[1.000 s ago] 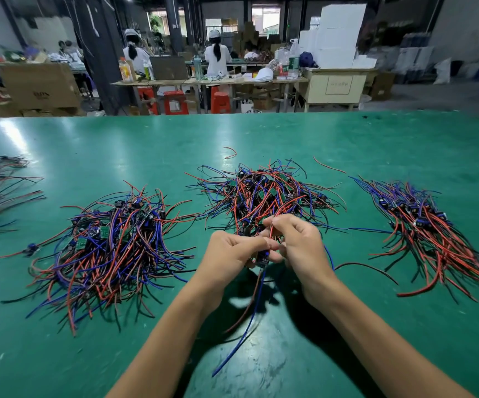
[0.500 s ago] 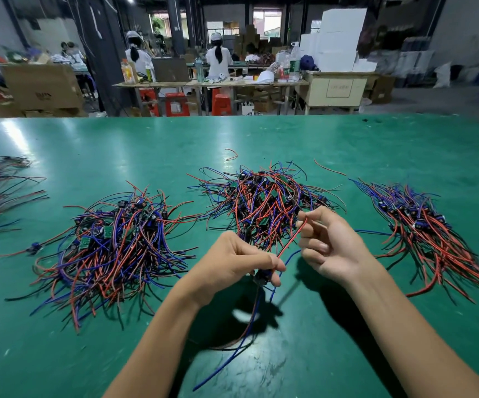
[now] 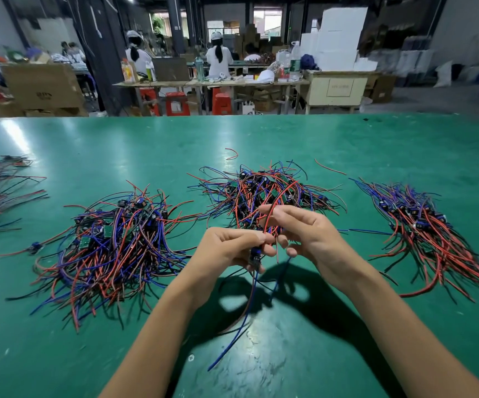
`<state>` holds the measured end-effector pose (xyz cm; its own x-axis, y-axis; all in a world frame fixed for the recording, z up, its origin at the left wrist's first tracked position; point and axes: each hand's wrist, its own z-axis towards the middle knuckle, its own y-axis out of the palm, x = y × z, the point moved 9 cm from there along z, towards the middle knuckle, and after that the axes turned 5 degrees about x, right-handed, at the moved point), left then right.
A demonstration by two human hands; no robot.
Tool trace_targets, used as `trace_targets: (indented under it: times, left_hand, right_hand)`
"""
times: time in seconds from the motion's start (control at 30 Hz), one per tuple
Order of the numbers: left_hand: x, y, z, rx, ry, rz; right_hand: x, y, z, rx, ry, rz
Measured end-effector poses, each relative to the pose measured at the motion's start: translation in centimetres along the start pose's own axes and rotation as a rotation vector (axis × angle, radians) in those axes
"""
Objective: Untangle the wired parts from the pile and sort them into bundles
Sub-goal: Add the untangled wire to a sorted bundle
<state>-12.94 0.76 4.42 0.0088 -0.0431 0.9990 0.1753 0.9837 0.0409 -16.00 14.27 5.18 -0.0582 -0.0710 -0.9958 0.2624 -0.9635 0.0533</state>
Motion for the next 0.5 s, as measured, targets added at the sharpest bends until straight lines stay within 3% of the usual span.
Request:
trace_targets:
  times: [0.17,0.27,0.5]
  left_hand:
    - [-1.4,0.8,0.4,-0.087,-0.17,-0.072]
    - [-1.3,0.6,0.3,-0.106,-0.116,-0.052]
    - [-0.7,-0.8,0.1,0.051,-0.033,-0.012]
  right_hand:
    - [-0.9,-1.9,-0.3,0.236,-0.062,-0.009]
    - [-0.7,-3.6,-0.3,0.369,-0.012,0.087]
    - [-0.3,-4.0,-0.4,0.38,0.059,0.248]
